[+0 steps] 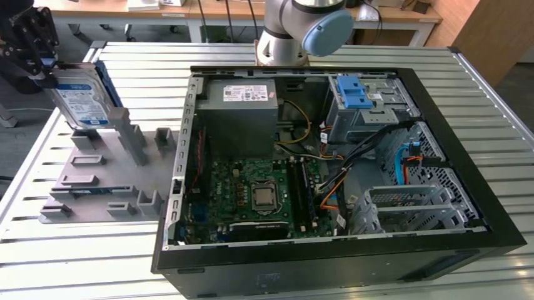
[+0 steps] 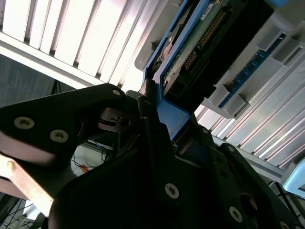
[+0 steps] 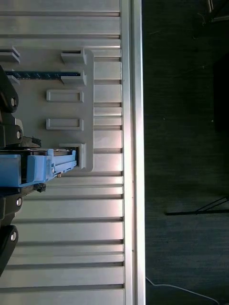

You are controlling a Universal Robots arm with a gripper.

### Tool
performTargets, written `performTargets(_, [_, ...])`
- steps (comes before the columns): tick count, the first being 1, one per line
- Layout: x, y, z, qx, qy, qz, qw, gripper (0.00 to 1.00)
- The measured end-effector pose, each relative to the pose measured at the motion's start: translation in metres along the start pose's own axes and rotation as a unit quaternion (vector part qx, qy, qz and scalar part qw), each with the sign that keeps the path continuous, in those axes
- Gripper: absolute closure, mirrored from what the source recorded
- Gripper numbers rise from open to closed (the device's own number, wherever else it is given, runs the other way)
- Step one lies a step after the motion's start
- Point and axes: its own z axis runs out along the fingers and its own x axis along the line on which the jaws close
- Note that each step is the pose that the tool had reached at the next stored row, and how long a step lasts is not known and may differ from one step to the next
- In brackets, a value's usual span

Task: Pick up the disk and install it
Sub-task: 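Pick up the disk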

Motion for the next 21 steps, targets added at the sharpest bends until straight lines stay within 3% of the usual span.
performTargets(21, [-0.0007, 0.0002, -0.0059, 0.0001, 0.0017, 0.0, 1.0, 0.64])
